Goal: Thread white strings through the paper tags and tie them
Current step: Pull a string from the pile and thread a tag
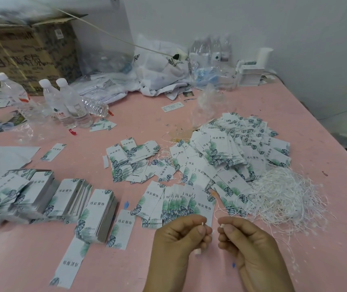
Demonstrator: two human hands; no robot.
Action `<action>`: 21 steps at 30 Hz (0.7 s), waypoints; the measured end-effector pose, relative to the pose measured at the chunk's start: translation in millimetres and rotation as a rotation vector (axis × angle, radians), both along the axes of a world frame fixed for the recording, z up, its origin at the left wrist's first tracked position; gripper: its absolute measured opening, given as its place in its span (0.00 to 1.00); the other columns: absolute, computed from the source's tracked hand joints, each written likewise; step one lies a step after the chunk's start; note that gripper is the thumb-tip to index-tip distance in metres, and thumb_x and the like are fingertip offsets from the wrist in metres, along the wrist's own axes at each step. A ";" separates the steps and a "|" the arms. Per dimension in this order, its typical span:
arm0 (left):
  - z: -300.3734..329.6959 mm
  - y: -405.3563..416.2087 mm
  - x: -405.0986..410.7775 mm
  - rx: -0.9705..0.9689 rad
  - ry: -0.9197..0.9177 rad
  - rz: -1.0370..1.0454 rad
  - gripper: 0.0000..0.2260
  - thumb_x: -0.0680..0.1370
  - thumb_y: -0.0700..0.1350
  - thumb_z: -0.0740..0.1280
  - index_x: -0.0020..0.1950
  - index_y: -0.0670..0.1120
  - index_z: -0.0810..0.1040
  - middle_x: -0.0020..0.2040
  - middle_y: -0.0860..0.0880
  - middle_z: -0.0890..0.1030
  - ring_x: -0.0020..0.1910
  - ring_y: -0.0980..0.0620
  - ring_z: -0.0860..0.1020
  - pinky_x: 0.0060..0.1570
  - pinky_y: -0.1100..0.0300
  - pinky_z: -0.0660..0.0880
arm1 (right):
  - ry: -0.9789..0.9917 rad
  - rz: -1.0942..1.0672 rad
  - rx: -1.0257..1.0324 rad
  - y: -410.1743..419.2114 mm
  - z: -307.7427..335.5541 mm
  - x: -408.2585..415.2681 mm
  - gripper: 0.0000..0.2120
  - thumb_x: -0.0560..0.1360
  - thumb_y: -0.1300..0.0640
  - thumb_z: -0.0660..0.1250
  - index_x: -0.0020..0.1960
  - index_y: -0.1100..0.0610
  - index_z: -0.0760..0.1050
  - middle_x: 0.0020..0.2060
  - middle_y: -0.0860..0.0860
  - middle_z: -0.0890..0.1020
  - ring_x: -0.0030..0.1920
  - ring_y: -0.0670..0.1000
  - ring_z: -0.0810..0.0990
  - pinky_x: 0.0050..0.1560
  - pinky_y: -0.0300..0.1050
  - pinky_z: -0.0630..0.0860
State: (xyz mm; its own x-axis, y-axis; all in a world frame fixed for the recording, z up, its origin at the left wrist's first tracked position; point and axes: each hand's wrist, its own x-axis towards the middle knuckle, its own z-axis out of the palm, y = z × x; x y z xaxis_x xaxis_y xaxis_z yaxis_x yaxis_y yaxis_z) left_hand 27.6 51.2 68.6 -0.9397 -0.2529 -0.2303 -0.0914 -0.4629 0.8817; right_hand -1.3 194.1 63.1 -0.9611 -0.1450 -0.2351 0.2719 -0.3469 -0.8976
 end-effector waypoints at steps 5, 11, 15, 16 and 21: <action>7.8 2.5 3.8 -0.244 0.068 -0.038 0.07 0.65 0.40 0.74 0.40 0.49 0.88 0.33 0.46 0.83 0.31 0.55 0.79 0.34 0.63 0.76 | 0.029 0.017 0.005 0.5 5.9 2.4 0.11 0.62 0.60 0.72 0.44 0.57 0.84 0.31 0.58 0.82 0.30 0.50 0.80 0.32 0.39 0.78; 12.6 3.6 6.4 -0.398 0.089 -0.055 0.14 0.72 0.32 0.73 0.40 0.51 0.88 0.38 0.48 0.83 0.33 0.57 0.78 0.36 0.64 0.75 | 0.098 -0.002 0.102 -0.4 12.6 5.8 0.11 0.63 0.57 0.72 0.45 0.55 0.85 0.30 0.59 0.82 0.30 0.50 0.81 0.34 0.39 0.79; 16.5 5.3 7.1 -0.408 0.050 -0.060 0.13 0.72 0.34 0.74 0.39 0.53 0.88 0.36 0.45 0.83 0.32 0.58 0.80 0.34 0.66 0.75 | 0.200 -0.019 0.270 -1.0 13.5 9.1 0.13 0.70 0.67 0.71 0.43 0.49 0.85 0.30 0.59 0.83 0.30 0.51 0.82 0.35 0.38 0.80; 17.4 6.1 7.1 -0.406 0.042 -0.055 0.09 0.70 0.38 0.74 0.39 0.54 0.88 0.35 0.45 0.83 0.32 0.58 0.80 0.34 0.66 0.75 | 0.220 -0.025 0.305 -1.1 13.6 9.6 0.16 0.71 0.69 0.70 0.43 0.48 0.85 0.30 0.59 0.83 0.29 0.50 0.82 0.35 0.37 0.79; 13.4 4.8 9.4 -0.479 0.028 -0.067 0.13 0.74 0.34 0.74 0.42 0.53 0.88 0.37 0.46 0.84 0.33 0.58 0.80 0.36 0.62 0.77 | 0.282 -0.080 0.336 -6.0 18.2 13.2 0.18 0.70 0.72 0.70 0.41 0.47 0.84 0.29 0.58 0.83 0.27 0.48 0.81 0.33 0.32 0.77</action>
